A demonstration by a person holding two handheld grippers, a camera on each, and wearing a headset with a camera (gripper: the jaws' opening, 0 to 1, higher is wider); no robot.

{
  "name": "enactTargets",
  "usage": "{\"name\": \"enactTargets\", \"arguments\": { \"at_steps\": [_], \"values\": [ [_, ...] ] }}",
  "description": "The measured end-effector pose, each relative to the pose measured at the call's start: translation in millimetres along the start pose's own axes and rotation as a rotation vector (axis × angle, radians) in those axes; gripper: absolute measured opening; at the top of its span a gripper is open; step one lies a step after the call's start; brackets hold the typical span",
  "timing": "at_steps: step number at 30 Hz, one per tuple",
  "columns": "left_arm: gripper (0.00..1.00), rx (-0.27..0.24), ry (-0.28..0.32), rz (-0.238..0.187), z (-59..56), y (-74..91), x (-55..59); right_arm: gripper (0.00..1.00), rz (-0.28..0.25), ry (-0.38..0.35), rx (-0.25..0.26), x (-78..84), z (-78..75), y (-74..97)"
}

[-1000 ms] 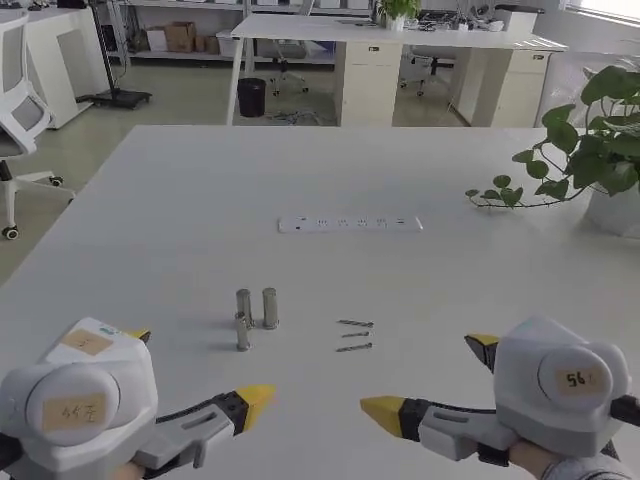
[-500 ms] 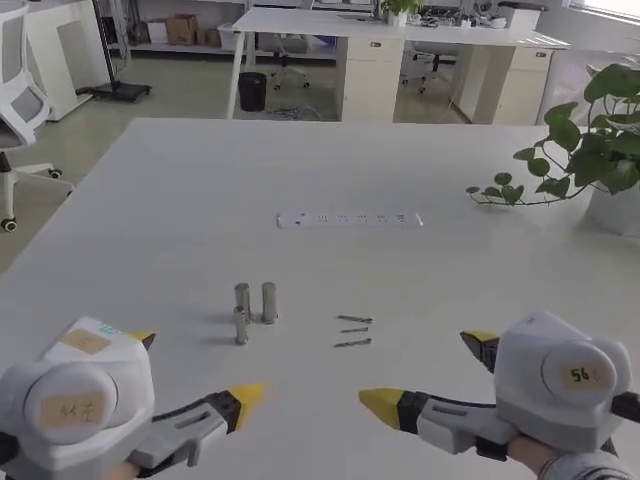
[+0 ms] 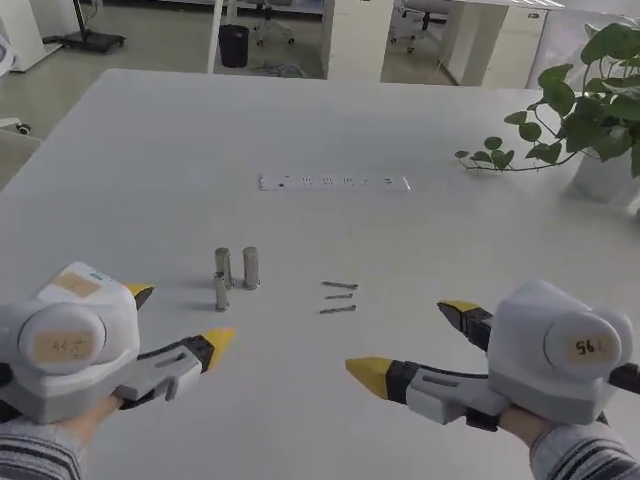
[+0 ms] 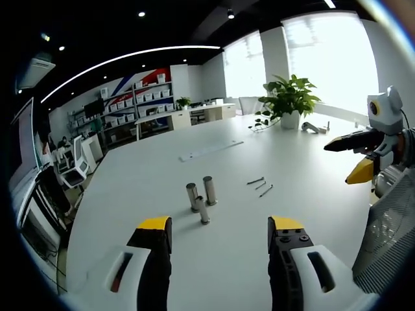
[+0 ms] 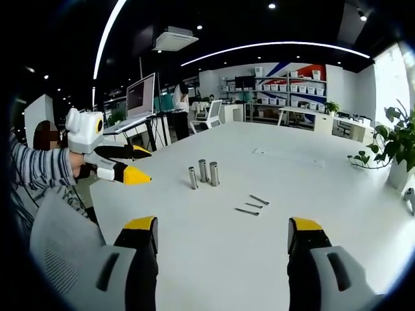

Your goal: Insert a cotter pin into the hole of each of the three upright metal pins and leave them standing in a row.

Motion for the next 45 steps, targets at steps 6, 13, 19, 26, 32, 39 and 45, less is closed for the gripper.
{"name": "enactTargets", "arguments": {
  "at_steps": [6,13,19,26,32,39,45],
  "values": [
    [0.51,0.027,0.002,0.006,18.8,-24.0,4.3,0.77,-0.018,0.009,-0.034,-6.9,5.1,-2.8],
    [0.44,0.037,-0.016,0.036,36.7,-47.9,11.7,0.72,-0.020,-0.003,-0.048,-9.1,5.8,-9.6],
    [0.37,0.051,-0.035,0.082,47.6,-71.3,23.4,0.70,0.004,-0.020,-0.065,-4.0,6.3,-19.5],
    [0.28,0.057,-0.013,0.071,56.2,-93.8,28.8,0.70,0.025,-0.011,-0.065,0.7,5.4,-28.5],
    [0.24,0.067,-0.013,0.068,60.6,-106.6,28.3,0.70,0.033,-0.014,-0.062,2.6,4.6,-33.1],
    [0.16,0.064,-0.010,0.089,63.8,-110.1,33.4,0.69,0.051,-0.009,-0.065,6.4,4.6,-35.4],
    [0.09,0.056,0.026,0.064,65.7,-112.5,31.4,0.69,0.069,0.000,-0.073,10.4,5.8,-37.1]
  ]
}}
Point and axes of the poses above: the centre of the closed fingertips' face, and the gripper's own axes: y roughly backward along the fingers, z roughly to its left, x roughly out of its underside, the point moved 4 cm from there along y, roughly backward along the fingers, and after that the axes turned 13 degrees about x, right-handed, at the moved point
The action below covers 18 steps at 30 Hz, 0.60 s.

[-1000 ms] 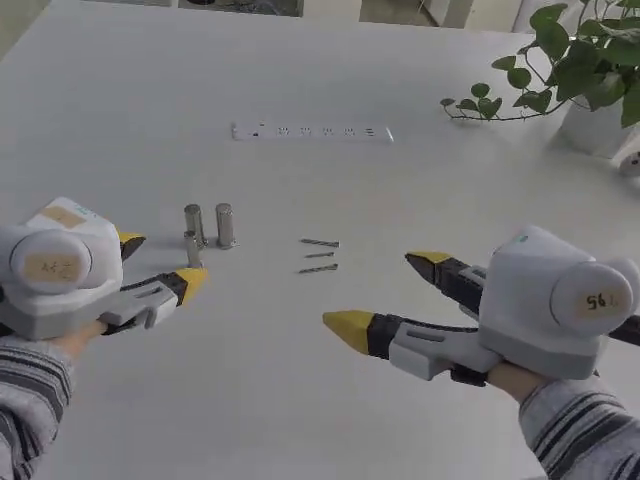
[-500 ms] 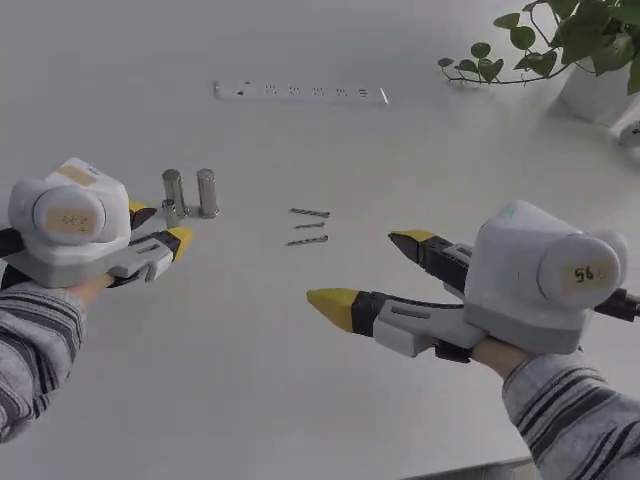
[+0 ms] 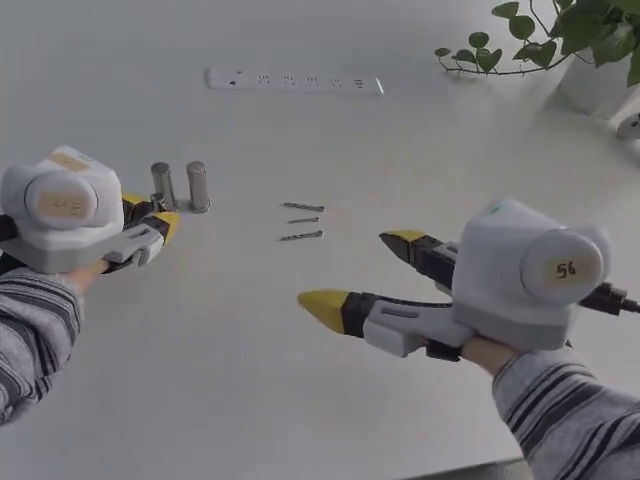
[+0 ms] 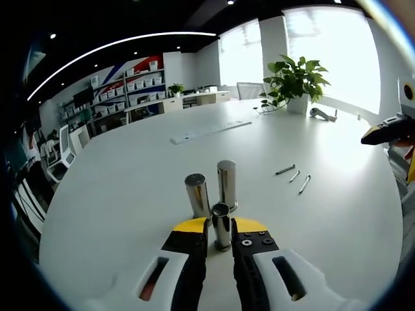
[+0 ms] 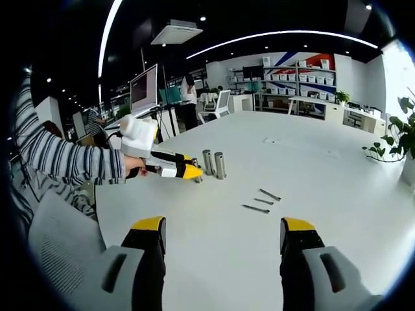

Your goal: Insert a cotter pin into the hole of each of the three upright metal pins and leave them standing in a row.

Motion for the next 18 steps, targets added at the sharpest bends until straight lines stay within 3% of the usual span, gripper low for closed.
{"name": "enactTargets", "arguments": {
  "at_steps": [6,10,12,18],
  "values": [
    [0.06,-0.015,0.043,-0.012,0.7,-0.7,-0.8,0.69,-0.001,0.001,0.009,-0.7,-0.8,-0.6],
    [0.06,-0.026,0.115,-0.035,-1.6,-0.7,-1.4,0.69,0.004,-0.002,0.009,0.8,-0.6,-0.4],
    [0.06,-0.035,0.081,-0.019,-2.3,0.6,-2.1,0.69,0.005,0.001,0.006,1.2,-0.2,-0.1],
    [0.06,-0.055,0.116,-0.020,-7.5,3.5,-1.6,0.69,0.009,0.019,0.001,-1.1,-0.9,-1.1]
  ]
}}
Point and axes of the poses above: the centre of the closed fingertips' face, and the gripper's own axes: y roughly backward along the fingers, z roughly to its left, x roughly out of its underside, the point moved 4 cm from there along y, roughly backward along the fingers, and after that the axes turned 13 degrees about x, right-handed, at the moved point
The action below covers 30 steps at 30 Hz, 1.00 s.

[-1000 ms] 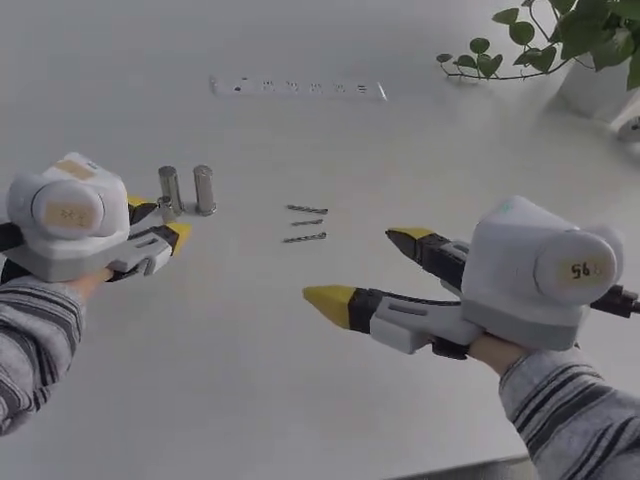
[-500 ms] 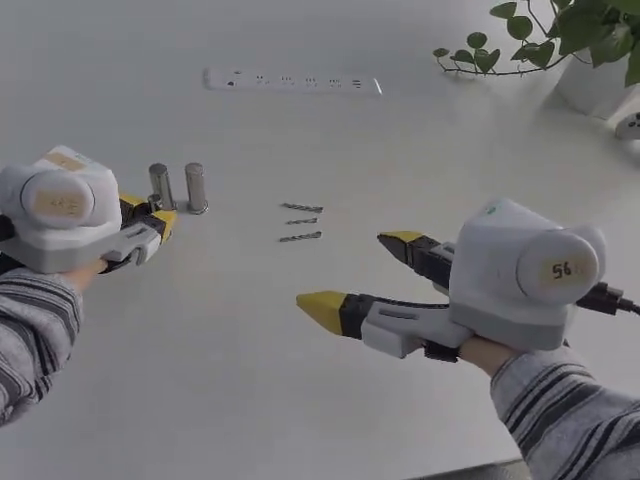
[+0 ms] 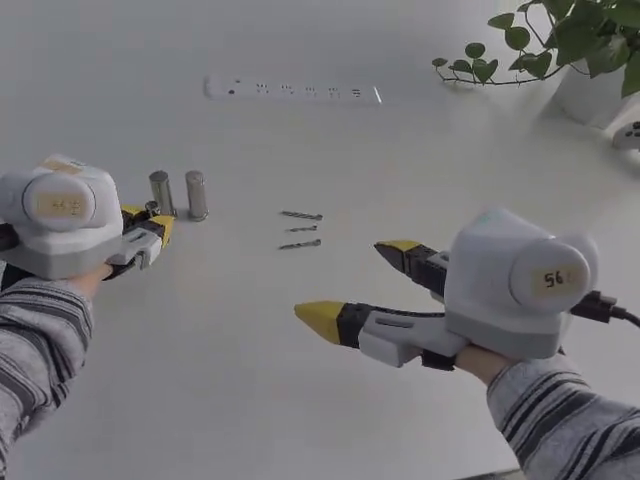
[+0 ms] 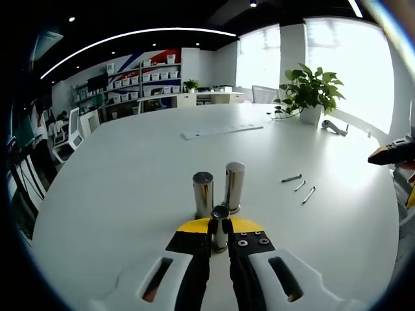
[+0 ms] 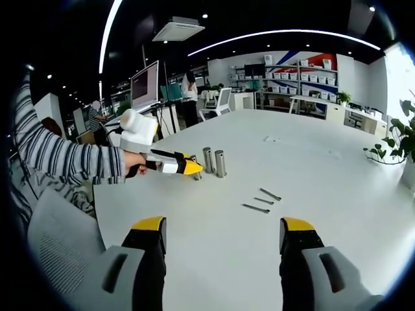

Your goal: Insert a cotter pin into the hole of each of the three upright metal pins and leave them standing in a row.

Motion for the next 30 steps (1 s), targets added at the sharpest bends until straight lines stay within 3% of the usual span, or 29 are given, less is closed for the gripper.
{"name": "enactTargets", "arguments": {
  "at_steps": [7,20,23,30],
  "values": [
    [0.06,-0.024,-0.005,0.010,-15.5,10.2,1.0,0.65,0.029,0.034,-0.013,-3.3,-0.5,-2.1],
    [0.06,-0.017,0.056,-0.005,-61.4,18.7,11.6,0.61,0.050,0.051,-0.033,-9.3,1.2,1.6],
    [0.06,-0.029,0.080,0.003,-64.3,17.9,15.0,0.61,0.053,0.056,-0.034,-7.9,1.3,3.6],
    [0.06,-0.071,0.121,-0.031,-76.1,17.7,16.4,0.60,0.062,0.053,-0.032,-1.9,-0.5,10.1]
  ]
}}
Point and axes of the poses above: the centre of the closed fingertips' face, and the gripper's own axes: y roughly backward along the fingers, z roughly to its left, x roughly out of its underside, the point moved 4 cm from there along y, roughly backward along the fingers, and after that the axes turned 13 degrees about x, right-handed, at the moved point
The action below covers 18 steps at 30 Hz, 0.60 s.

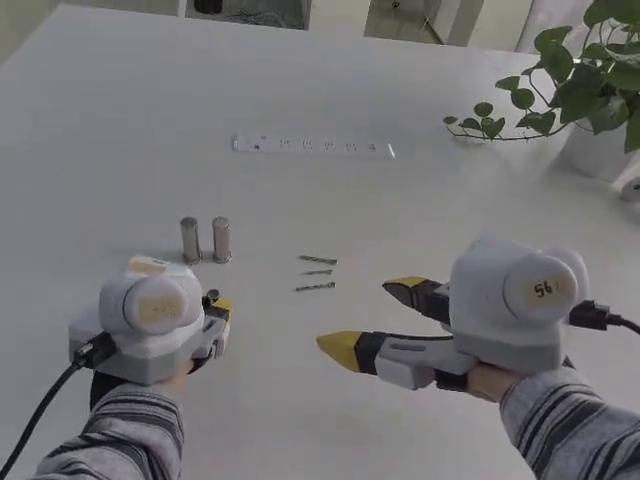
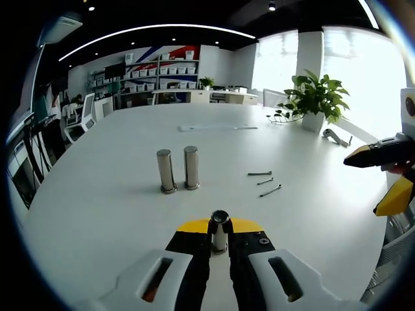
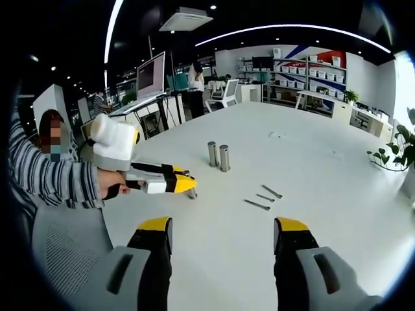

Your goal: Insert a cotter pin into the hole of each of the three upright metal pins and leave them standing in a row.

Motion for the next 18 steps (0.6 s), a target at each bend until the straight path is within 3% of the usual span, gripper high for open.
{"name": "enactTargets", "arguments": {
  "at_steps": [9,18],
  "values": [
    [0.06,-0.047,-0.007,-0.023,-11.0,-2.1,2.0,0.60,0.002,-0.009,0.005,3.0,-2.8,3.4],
    [0.06,-0.039,-0.001,-0.013,-13.0,-4.4,3.1,0.60,0.015,-0.012,0.006,7.8,-4.8,3.5]
  ]
}}
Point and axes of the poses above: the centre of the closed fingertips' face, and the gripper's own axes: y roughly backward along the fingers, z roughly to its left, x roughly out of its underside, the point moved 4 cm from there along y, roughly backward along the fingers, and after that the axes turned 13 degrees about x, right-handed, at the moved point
